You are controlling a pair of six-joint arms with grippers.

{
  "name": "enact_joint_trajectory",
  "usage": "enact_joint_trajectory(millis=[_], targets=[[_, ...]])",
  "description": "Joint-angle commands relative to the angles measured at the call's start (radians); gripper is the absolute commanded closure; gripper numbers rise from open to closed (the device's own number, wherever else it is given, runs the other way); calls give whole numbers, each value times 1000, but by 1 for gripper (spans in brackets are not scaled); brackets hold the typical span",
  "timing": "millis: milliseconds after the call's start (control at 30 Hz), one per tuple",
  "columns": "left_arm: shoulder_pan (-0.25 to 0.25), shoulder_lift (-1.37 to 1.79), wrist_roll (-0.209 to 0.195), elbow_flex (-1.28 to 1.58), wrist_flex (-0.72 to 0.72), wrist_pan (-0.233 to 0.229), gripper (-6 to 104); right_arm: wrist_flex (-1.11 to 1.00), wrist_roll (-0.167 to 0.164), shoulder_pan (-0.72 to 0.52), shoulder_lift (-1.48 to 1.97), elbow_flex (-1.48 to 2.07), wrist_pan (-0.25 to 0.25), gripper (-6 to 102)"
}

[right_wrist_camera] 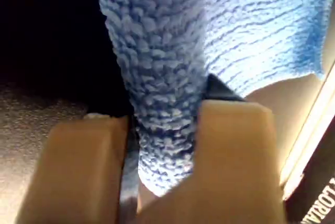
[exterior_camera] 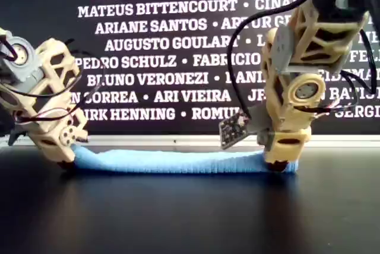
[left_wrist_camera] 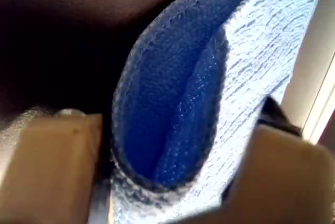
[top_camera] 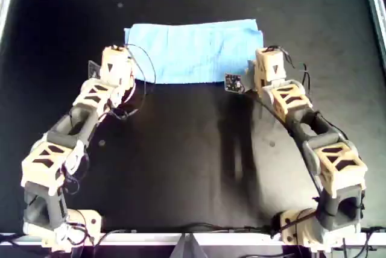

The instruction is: Fold a cloth

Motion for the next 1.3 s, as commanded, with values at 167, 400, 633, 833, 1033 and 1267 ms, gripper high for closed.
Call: enact_joint_trajectory(millis=[167, 400, 633, 833, 1033, 1267], targets=[[-21, 28, -3, -32, -2, 5, 67, -40, 9, -3, 29, -72, 6, 91], [-20, 26, -3, -31, -9, 5, 101, -40, 9, 6, 41, -61, 6, 97], [-20, 91, -2, 2, 11, 3, 99, -21, 9, 11, 115, -41, 6, 97], [-8, 233, 9, 103, 11, 2, 99, -20, -6, 14, 261, 107, 12, 97], [-20, 367, 12, 244, 11, 2, 99, -20, -6, 14, 425, 296, 8, 97], [-20, 517, 12, 422, 11, 3, 99, -20, -6, 14, 571, 440, 6, 97]])
